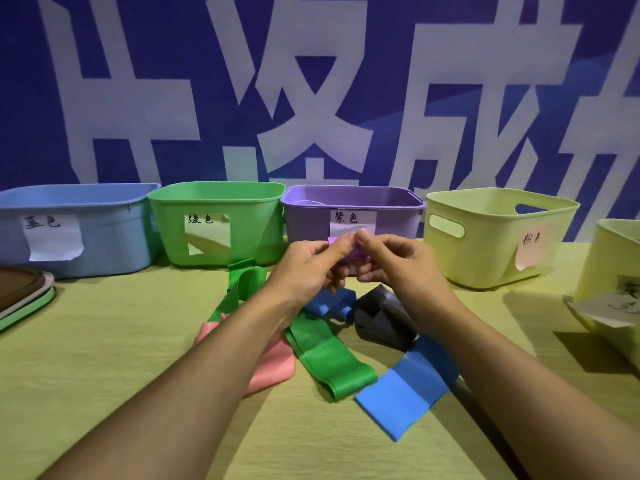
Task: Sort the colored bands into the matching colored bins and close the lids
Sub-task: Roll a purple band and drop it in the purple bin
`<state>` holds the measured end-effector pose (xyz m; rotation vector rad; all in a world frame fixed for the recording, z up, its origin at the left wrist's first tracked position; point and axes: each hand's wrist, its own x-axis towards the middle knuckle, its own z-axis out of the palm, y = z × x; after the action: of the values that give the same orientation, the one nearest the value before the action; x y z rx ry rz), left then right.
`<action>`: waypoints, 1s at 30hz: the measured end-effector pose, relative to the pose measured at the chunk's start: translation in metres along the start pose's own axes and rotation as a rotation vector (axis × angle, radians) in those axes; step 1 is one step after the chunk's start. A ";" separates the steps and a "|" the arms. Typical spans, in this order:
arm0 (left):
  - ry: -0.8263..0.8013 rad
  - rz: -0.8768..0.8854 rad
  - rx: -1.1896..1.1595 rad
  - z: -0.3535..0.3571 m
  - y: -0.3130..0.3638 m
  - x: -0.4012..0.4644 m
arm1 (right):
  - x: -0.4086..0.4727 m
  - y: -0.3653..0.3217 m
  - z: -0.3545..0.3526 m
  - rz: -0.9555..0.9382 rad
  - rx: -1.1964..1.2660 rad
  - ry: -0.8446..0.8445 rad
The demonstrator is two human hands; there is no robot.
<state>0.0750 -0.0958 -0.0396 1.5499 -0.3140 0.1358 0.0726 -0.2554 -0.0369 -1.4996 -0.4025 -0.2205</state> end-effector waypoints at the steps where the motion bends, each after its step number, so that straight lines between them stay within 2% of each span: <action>1: -0.003 -0.005 -0.003 0.000 0.000 0.000 | 0.000 0.000 -0.001 -0.012 0.006 -0.006; 7: 0.004 -0.010 -0.036 -0.005 0.002 0.000 | 0.003 0.001 -0.004 0.038 0.188 -0.070; 12: 0.081 -0.010 -0.080 -0.001 0.003 0.000 | 0.005 0.001 0.001 0.071 0.235 -0.023; 15: 0.168 -0.014 -0.189 0.006 0.003 0.001 | 0.003 -0.001 0.007 0.090 0.324 -0.003; 19: 0.112 -0.015 -0.440 0.016 0.010 -0.003 | 0.001 -0.002 0.018 0.143 0.588 0.008; 23: 0.123 0.009 -0.473 0.018 0.008 -0.003 | 0.001 0.000 0.023 0.187 0.727 -0.013; 27: 0.177 0.064 -0.400 0.012 0.004 -0.002 | 0.001 0.001 0.022 0.200 0.667 -0.002; 28: 0.187 0.069 -0.379 0.011 0.003 -0.001 | 0.000 0.002 0.021 0.183 0.586 0.024; 30: 0.221 0.073 -0.309 0.008 0.001 0.001 | -0.001 0.002 0.019 0.068 0.272 0.088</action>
<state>0.0752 -0.1040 -0.0385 1.2054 -0.2054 0.2992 0.0705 -0.2366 -0.0389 -1.2298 -0.2979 -0.1698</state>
